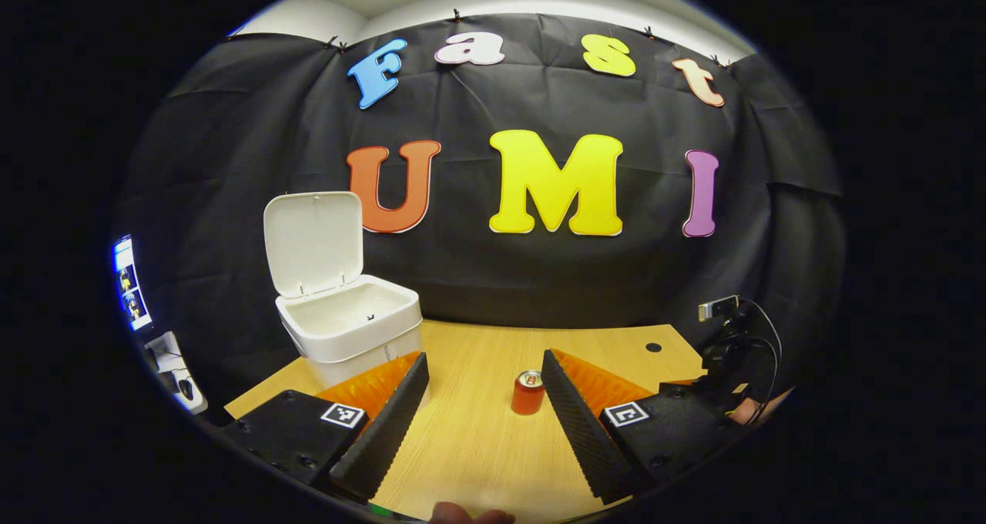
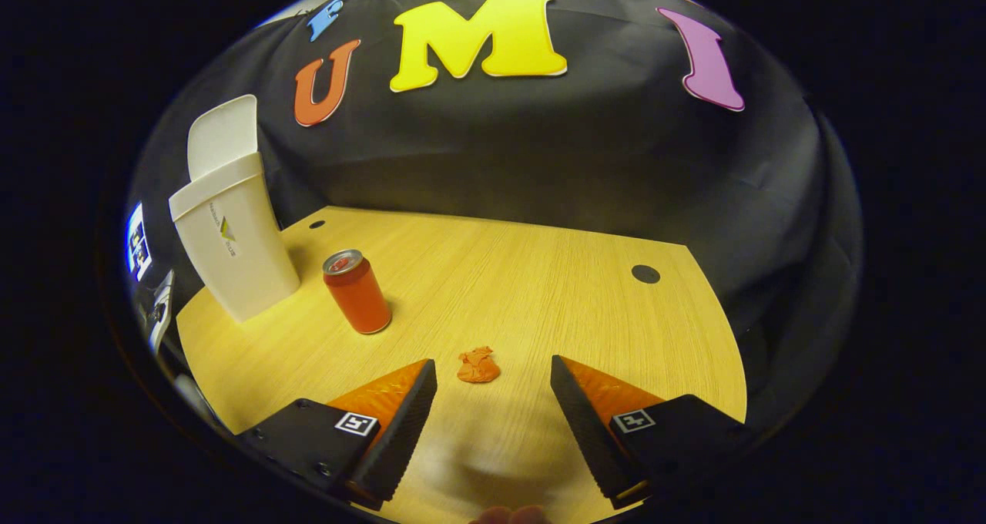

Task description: Press the lid of the desktop garbage bin to open it, pick up the crumpled paper on the desktop and throw it into the bin, then pick up the pop can on the desktop and drop it into the bin, and finally close the garbage bin lid.

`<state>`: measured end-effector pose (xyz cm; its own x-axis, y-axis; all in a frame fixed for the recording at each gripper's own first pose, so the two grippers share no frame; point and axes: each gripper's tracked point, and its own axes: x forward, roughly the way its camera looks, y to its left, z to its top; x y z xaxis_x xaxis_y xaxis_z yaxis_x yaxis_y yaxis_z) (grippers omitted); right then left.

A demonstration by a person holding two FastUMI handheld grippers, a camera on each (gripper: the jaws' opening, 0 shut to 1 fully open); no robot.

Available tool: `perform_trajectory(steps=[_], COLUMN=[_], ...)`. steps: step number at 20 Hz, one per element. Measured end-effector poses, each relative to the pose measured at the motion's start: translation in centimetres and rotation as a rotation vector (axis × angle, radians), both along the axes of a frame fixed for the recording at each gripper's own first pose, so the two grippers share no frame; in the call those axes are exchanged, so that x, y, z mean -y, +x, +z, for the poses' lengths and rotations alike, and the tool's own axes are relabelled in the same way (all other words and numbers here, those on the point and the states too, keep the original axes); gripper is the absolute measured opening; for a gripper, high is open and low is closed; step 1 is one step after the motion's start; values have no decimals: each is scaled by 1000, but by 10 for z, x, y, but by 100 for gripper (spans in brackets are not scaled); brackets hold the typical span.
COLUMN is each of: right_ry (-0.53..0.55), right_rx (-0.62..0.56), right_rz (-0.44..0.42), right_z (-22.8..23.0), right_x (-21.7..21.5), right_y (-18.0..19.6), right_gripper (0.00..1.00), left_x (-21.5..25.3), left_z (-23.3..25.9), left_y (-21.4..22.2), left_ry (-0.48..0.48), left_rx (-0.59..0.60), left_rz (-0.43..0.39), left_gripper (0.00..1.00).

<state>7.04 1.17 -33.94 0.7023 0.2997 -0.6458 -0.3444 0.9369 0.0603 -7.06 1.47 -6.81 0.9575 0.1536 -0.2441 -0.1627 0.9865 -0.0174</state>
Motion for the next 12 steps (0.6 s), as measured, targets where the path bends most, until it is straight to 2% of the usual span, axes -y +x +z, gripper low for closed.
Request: perform_trajectory(steps=[6,12], right_ry=[-52,-100], right_rx=[-100,-134], right_rz=[50,90], right_z=[-49,-79], right_x=[-25,-37], right_y=[13,26], right_gripper=[94,93], left_x=[-19,-43], left_z=[-13,-18], left_y=[-15,-30], left_ry=[-8,-11], left_rx=[-40,-61], left_rz=[70,147], left_gripper=[97,97])
